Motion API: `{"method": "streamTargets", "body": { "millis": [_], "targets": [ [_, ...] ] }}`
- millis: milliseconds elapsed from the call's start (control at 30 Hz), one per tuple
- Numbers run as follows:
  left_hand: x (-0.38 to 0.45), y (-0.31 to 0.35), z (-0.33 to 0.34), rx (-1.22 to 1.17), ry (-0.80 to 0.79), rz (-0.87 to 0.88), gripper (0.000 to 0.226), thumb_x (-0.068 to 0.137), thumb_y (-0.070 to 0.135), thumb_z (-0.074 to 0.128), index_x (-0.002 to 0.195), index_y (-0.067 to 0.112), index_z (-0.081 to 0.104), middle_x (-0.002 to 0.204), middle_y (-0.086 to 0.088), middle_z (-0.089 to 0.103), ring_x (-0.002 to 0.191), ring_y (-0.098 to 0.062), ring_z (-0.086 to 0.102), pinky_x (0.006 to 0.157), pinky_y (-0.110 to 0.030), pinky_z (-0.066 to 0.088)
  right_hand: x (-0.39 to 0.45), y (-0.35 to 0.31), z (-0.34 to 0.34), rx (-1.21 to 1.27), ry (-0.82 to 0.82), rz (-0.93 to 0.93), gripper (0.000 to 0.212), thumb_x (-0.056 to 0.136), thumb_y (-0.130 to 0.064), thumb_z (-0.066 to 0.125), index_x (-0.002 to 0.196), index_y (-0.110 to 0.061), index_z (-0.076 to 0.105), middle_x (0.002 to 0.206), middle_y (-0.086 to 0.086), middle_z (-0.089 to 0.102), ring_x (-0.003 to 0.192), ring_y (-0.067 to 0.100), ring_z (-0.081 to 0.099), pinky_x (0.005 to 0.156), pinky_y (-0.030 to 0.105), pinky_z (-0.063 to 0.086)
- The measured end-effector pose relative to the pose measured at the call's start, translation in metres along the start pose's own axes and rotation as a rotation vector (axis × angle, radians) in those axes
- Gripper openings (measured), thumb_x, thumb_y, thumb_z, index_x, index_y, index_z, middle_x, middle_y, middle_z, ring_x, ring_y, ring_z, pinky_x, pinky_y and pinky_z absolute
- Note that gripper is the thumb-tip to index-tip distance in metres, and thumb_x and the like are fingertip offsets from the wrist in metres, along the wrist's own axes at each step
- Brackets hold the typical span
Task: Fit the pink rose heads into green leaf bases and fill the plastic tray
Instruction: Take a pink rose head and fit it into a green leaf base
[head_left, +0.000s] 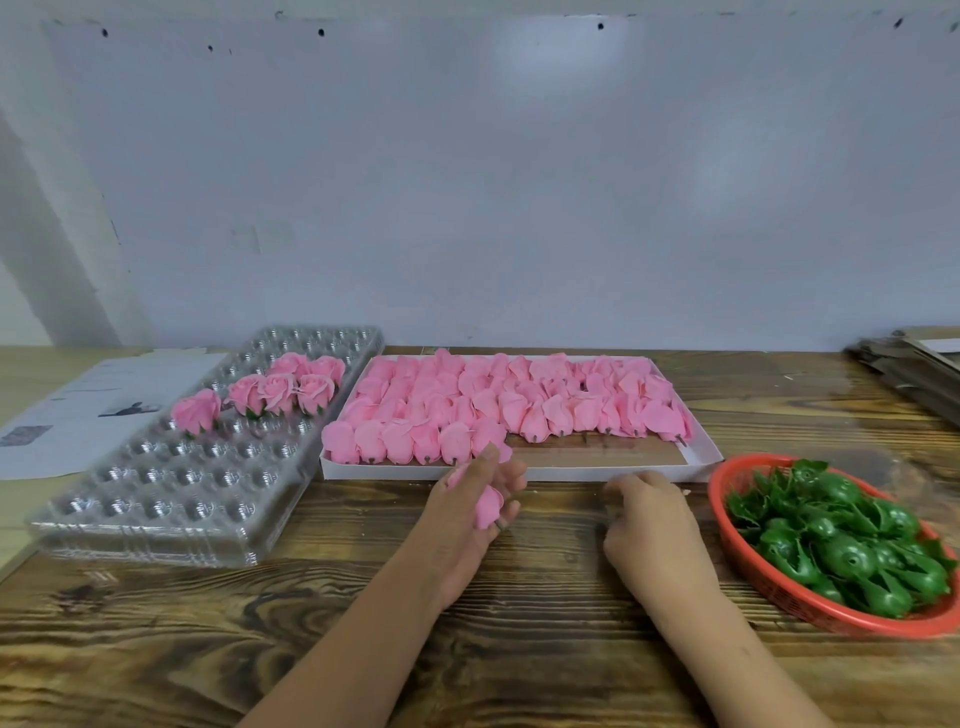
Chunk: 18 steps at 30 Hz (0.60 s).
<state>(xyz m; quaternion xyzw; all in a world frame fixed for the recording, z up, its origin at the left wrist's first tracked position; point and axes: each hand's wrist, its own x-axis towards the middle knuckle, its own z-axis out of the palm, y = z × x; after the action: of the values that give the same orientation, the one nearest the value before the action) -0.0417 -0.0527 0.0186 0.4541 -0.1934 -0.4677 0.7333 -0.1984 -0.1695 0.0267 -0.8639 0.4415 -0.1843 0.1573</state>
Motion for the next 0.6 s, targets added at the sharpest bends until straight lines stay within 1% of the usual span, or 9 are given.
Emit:
{"method": "streamTargets", "body": {
  "millis": [67,133,233,267,333,400,467,533,600],
  "targets": [
    [0.0,0.0,0.0,-0.007,0.002,-0.002,0.057,0.067,0.05,0.08,0.108,0.013,0.071,0.096,-0.002,0.075,0.089,-0.01,0.071,0.084,-0.03,0.057,-0.003,-0.002,0.0,0.067,0.07,-0.118,0.036,0.083,0.0,0.058,0.115,-0.013,0.069,0.119,0.002,0.06,0.113,0.021,0.056,0.093,0.031,0.047],
    [0.0,0.0,0.001,-0.009,0.0,-0.001,0.055,0.068,0.05,0.079,0.108,0.013,0.071,0.095,-0.002,0.074,0.087,-0.01,0.07,0.081,-0.029,0.058,-0.006,-0.004,-0.003,0.067,0.148,-0.201,0.03,0.083,-0.005,0.062,0.11,-0.015,0.071,0.113,-0.001,0.064,0.108,0.019,0.057,0.088,0.03,0.048],
    [0.0,0.0,0.001,-0.017,0.006,-0.005,0.052,0.069,0.048,0.079,0.105,0.013,0.072,0.094,-0.003,0.074,0.085,-0.01,0.071,0.078,-0.028,0.058,-0.008,-0.006,-0.007,0.011,0.261,-0.232,0.024,0.084,-0.019,0.068,0.107,-0.017,0.072,0.112,-0.002,0.066,0.11,0.019,0.053,0.09,0.032,0.047],
    [0.0,0.0,0.001,-0.029,0.011,-0.007,0.048,0.07,0.047,0.079,0.103,0.013,0.073,0.093,-0.003,0.075,0.084,-0.01,0.071,0.077,-0.028,0.058,-0.008,-0.006,-0.007,-0.032,0.238,-0.201,0.029,0.086,-0.029,0.067,0.113,-0.018,0.07,0.117,-0.002,0.064,0.115,0.02,0.05,0.094,0.034,0.046],
    [0.0,0.0,0.001,-0.065,0.021,-0.007,0.034,0.072,0.045,0.078,0.092,0.018,0.08,0.091,-0.003,0.075,0.082,-0.011,0.071,0.076,-0.028,0.058,-0.007,-0.004,-0.006,-0.118,0.08,-0.064,0.051,0.088,-0.052,0.06,0.129,-0.023,0.059,0.132,-0.002,0.054,0.123,0.023,0.043,0.099,0.037,0.044],
    [0.001,0.001,0.001,-0.092,0.022,-0.002,0.024,0.074,0.045,0.076,0.079,0.022,0.083,0.089,-0.002,0.075,0.081,-0.01,0.071,0.076,-0.028,0.057,-0.009,-0.001,-0.003,-0.163,-0.06,0.032,0.069,0.084,-0.068,0.056,0.137,-0.025,0.049,0.138,0.0,0.048,0.126,0.025,0.042,0.1,0.038,0.044],
    [0.001,0.002,0.001,-0.103,0.027,0.002,0.024,0.072,0.046,0.077,0.076,0.024,0.084,0.086,0.0,0.075,0.08,-0.008,0.07,0.075,-0.027,0.057,-0.011,0.001,-0.001,-0.09,-0.112,0.05,0.077,0.08,-0.069,0.061,0.14,-0.023,0.044,0.14,0.002,0.047,0.127,0.025,0.045,0.102,0.038,0.042],
    [0.002,0.001,0.0,-0.11,0.027,0.001,0.026,0.07,0.047,0.078,0.077,0.023,0.084,0.085,0.0,0.075,0.079,-0.008,0.071,0.074,-0.027,0.058,-0.011,0.001,-0.001,0.039,-0.13,0.035,0.08,0.079,-0.057,0.071,0.144,-0.022,0.041,0.14,0.001,0.048,0.128,0.022,0.047,0.104,0.034,0.04],
    [0.002,0.001,0.0,-0.114,0.026,0.0,0.026,0.07,0.047,0.078,0.077,0.023,0.084,0.085,0.001,0.075,0.079,-0.008,0.071,0.073,-0.026,0.058,-0.011,-0.001,-0.001,0.124,-0.149,0.012,0.074,0.08,-0.043,0.077,0.143,-0.022,0.043,0.134,-0.001,0.055,0.123,0.017,0.052,0.101,0.028,0.041]
  ]
}}
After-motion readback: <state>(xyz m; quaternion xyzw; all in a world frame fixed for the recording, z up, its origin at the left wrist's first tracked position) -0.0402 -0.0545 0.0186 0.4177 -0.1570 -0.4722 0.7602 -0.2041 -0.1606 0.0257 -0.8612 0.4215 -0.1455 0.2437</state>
